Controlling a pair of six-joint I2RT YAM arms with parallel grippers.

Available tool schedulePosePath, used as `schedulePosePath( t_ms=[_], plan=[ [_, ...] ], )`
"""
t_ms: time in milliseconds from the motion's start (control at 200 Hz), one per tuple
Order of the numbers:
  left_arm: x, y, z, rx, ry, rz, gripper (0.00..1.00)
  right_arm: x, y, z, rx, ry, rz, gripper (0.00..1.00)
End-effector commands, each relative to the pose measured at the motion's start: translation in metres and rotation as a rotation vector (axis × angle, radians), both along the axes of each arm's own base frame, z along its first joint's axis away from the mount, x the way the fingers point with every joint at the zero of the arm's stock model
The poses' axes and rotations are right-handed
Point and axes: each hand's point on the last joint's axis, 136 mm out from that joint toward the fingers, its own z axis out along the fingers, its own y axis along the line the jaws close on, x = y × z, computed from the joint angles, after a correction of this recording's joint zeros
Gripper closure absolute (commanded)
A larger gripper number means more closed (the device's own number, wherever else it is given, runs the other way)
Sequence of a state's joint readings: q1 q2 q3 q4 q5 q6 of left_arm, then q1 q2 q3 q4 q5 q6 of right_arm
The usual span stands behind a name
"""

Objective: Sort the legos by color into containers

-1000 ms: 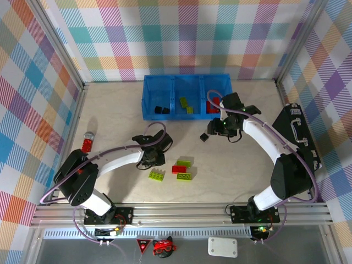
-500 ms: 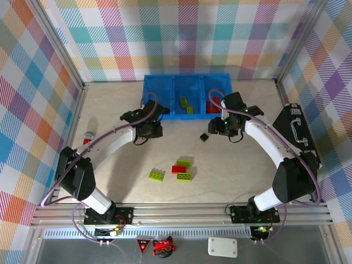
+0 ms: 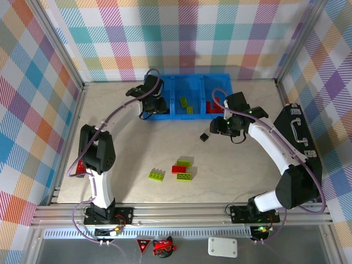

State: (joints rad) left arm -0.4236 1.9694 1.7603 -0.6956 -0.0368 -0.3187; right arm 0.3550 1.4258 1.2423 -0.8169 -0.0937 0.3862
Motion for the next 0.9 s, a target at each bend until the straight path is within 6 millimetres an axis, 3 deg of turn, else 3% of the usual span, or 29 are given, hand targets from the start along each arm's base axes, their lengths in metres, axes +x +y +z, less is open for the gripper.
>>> schedulePosePath(
  t_ms=[0, 460, 730, 895],
  plan=[
    [0.024, -0.002, -0.006, 0.009, -0.015, -0.029, 0.94, -0.009, -0.003, 0.002, -0.007, 0.018, -0.014, 0.46],
    [0.097, 0.018, -0.052, 0.144, -0.072, 0.023, 0.92, -0.02, -0.007, 0.003, -0.001, 0.031, -0.034, 0.46],
    [0.121, 0.028, -0.082, 0.157, -0.061, 0.032, 0.89, -0.032, -0.016, 0.01, -0.018, 0.019, -0.055, 0.46],
    [0.125, 0.028, -0.086, 0.148, -0.059, 0.027, 0.83, -0.036, -0.018, 0.009, -0.014, 0.022, -0.067, 0.46]
  ],
)
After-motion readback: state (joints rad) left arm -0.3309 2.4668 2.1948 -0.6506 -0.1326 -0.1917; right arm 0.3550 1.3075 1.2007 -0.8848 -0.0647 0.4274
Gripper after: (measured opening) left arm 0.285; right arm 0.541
